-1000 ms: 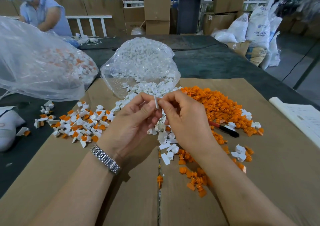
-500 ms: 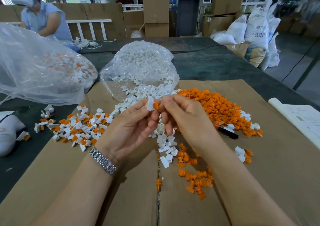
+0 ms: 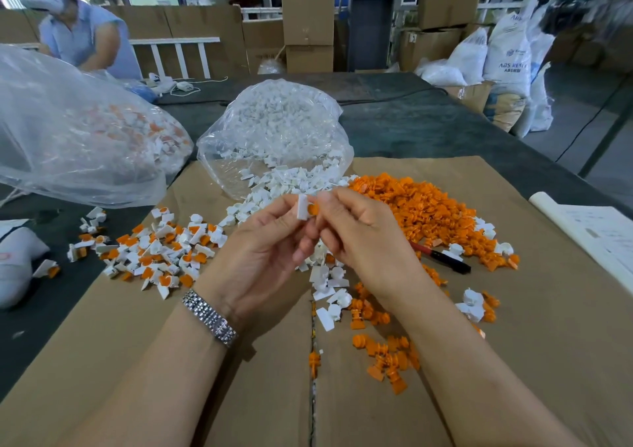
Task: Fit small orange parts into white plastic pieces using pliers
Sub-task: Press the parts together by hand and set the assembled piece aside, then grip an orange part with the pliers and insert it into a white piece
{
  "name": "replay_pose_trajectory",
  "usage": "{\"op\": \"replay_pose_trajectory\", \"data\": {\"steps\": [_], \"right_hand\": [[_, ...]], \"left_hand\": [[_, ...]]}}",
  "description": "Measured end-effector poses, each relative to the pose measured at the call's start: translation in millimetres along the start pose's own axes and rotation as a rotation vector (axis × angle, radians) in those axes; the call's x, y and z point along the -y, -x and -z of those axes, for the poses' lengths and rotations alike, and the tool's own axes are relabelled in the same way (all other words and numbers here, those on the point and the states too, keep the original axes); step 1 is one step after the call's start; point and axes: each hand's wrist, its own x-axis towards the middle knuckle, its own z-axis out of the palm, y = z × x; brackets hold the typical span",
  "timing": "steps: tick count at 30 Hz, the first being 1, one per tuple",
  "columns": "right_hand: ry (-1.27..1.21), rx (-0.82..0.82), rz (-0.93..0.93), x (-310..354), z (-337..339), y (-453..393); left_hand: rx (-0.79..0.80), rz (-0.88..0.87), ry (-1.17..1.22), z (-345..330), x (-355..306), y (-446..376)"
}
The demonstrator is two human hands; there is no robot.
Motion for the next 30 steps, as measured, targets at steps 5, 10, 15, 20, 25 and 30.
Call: {"op": "replay_pose_trajectory", "data": {"steps": [5,10,15,20,25,30], "right_hand": [[-0.115,-0.039,0.01,-3,7,-3],[-0.144,-0.003,0.134,-3,6,0],[-0.064,-0.035,0.234,-2,3,1],[-0.13,0.05,0.145,2,14,0],[0.176,-0.067,-0.079,-3,40,-7],[0.596,-0.061,-0.145,-7,55,-8]], "left_hand": [[0.015,0.038,0.167,0,-3,0],[0.048,0.035,0.183,2,-4,2],[0.051,0.037,0.137,3,-3,2],[0.095,0.053,0.166,7,-3,1],[0.063,0.076,0.174,10,-3,0],[-0.091,0.099,0.066,15,-5,0]]}}
